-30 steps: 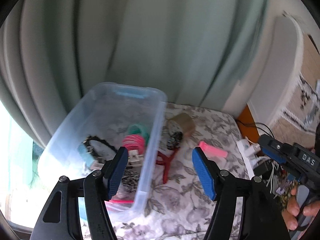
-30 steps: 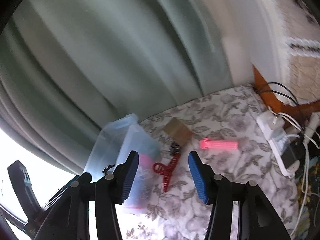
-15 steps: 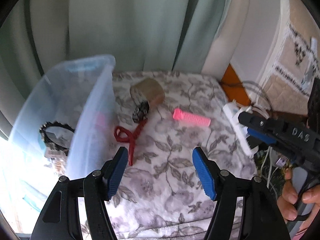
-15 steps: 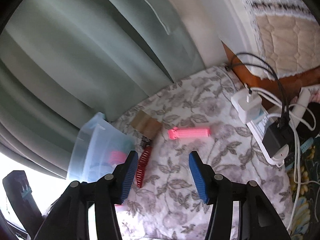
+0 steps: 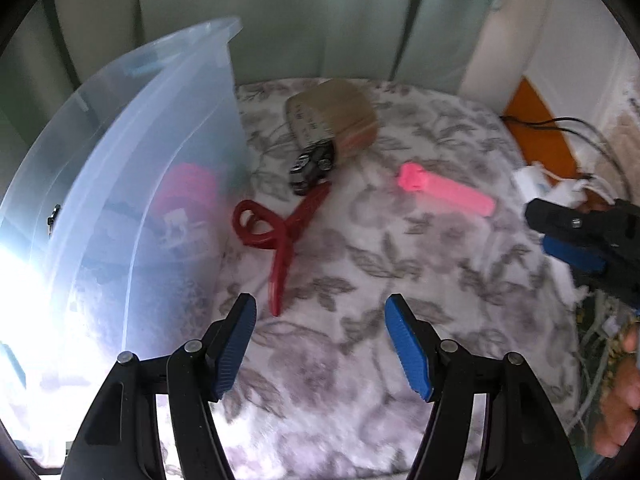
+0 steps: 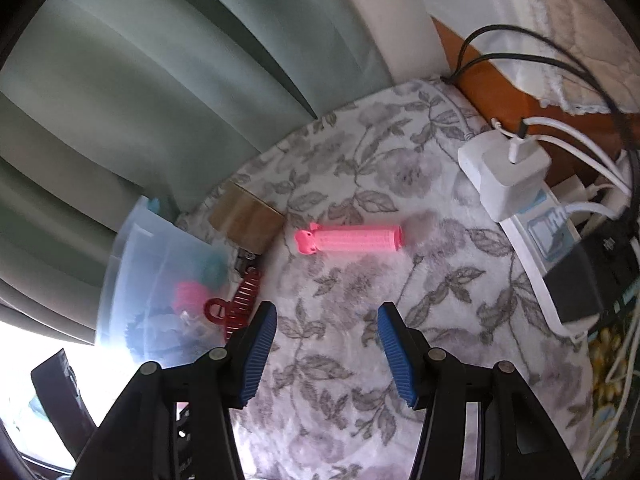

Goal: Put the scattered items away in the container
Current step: 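Withdraw both tools from the box back over the remaining items, then grasp red claw clip with left tool while right tool grasps pink hair roller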

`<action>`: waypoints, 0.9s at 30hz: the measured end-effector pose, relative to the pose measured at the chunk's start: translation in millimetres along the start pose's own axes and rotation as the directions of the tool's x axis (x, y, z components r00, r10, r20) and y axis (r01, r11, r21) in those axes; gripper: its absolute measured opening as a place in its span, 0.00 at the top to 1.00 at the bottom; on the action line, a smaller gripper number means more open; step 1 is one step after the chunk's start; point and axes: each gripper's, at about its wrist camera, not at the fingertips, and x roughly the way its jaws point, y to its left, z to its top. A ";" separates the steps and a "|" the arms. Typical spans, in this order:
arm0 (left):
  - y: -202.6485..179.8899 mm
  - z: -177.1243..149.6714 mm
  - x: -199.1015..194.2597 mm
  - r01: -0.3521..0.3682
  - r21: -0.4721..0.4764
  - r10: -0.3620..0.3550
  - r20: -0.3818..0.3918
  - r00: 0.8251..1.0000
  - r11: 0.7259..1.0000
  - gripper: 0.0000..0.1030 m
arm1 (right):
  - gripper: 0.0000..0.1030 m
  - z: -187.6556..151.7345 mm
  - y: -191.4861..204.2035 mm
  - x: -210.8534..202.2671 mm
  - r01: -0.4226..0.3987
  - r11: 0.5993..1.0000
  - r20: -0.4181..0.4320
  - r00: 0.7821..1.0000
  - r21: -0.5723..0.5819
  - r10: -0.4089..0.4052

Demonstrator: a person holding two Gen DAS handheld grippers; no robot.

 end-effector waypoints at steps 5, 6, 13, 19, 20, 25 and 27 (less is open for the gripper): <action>3.0 0.3 23.8 -0.030 -0.002 0.030 -0.037 0.999 1.000 0.34 | 0.45 17.5 7.7 19.8 0.031 0.996 -0.024 0.999 -0.080 -0.033; 3.4 -0.1 28.2 -0.036 -0.001 0.035 -0.046 0.998 0.999 0.34 | 0.44 21.4 9.6 23.9 0.036 0.994 -0.030 0.999 -0.099 -0.039; 12.8 0.4 53.8 -0.079 -0.026 0.076 -0.094 0.993 0.997 0.34 | 0.39 43.4 17.6 61.1 0.091 0.967 -0.075 0.991 -0.240 -0.112; 17.0 1.8 65.3 -0.084 -0.017 0.082 -0.103 0.991 0.996 0.34 | 0.39 55.5 14.5 86.7 0.120 0.949 -0.090 0.984 -0.291 -0.152; 17.7 2.1 67.1 -0.082 -0.017 0.080 -0.106 0.991 0.996 0.34 | 0.39 57.7 13.8 89.3 0.125 0.946 -0.088 0.984 -0.298 -0.157; 18.1 5.1 72.7 -0.074 -0.010 0.072 -0.110 0.991 0.997 0.34 | 0.38 67.4 13.9 100.2 0.133 0.930 -0.091 0.981 -0.343 -0.174; 18.3 6.3 73.8 -0.072 -0.009 0.071 -0.110 0.991 0.997 0.34 | 0.36 69.7 14.8 104.3 0.135 0.923 -0.096 0.979 -0.361 -0.180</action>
